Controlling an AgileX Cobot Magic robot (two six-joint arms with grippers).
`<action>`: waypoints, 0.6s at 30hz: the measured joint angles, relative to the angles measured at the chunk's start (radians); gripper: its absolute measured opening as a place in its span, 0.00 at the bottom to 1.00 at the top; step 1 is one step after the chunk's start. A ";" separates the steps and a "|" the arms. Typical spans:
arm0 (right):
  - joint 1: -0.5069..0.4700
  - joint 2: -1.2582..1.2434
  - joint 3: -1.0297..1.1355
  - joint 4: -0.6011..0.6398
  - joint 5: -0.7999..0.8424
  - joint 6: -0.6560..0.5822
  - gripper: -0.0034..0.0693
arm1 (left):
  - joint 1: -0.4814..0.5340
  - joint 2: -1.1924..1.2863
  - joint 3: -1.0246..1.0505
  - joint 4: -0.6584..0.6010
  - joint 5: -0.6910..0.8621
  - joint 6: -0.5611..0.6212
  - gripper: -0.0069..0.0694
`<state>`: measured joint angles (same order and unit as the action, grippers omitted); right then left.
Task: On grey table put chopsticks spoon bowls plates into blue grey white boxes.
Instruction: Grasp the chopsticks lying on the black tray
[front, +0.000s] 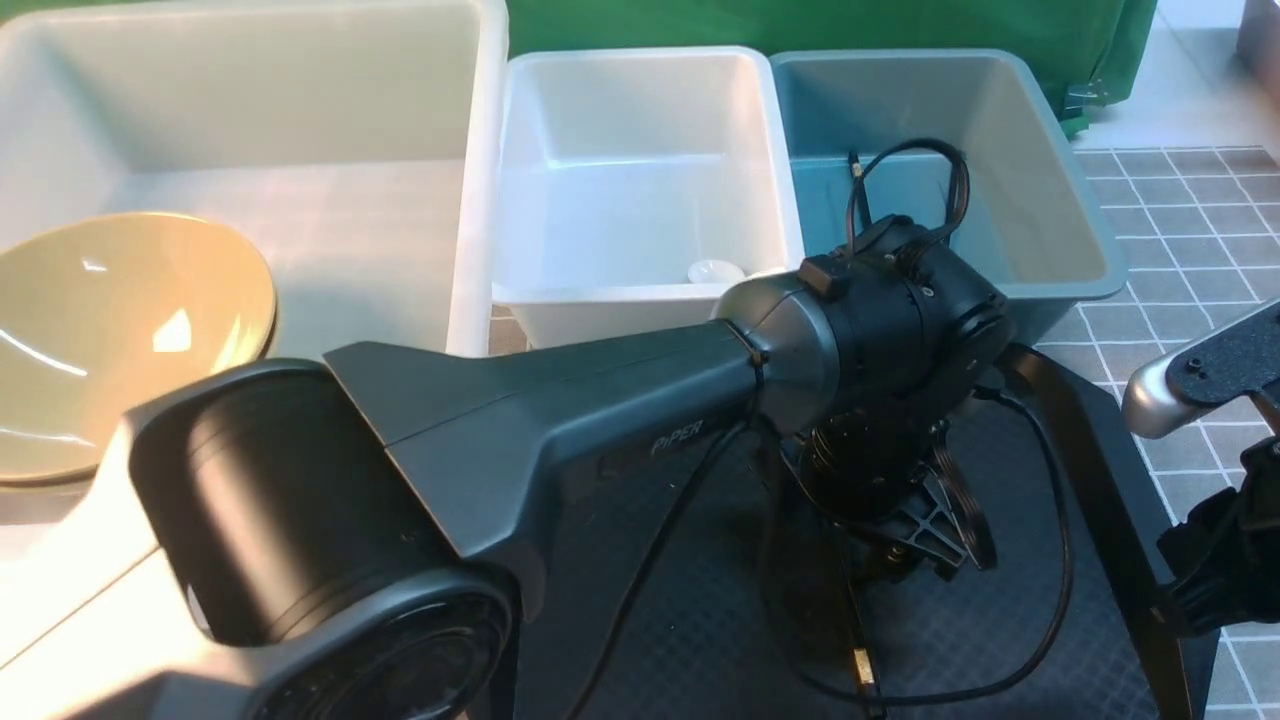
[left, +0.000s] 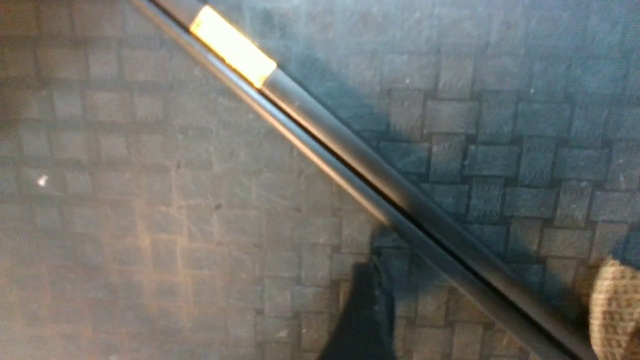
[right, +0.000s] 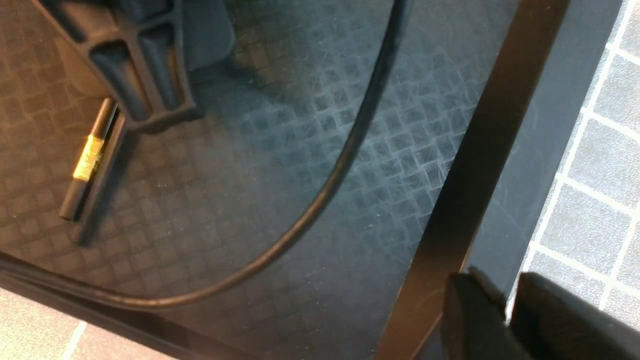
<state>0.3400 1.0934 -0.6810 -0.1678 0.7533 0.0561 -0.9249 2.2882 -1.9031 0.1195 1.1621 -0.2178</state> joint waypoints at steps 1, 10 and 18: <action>0.000 0.000 0.000 0.000 0.000 0.000 0.26 | -0.002 0.002 -0.001 0.009 0.007 0.000 0.60; 0.000 0.000 0.000 0.000 0.014 0.000 0.27 | 0.000 0.008 -0.004 0.076 0.041 0.002 0.12; 0.000 -0.001 0.000 0.000 0.019 0.000 0.28 | 0.000 -0.034 0.008 0.032 0.055 0.046 0.08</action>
<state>0.3400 1.0923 -0.6810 -0.1678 0.7726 0.0561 -0.9251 2.2541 -1.8948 0.1516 1.2167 -0.1722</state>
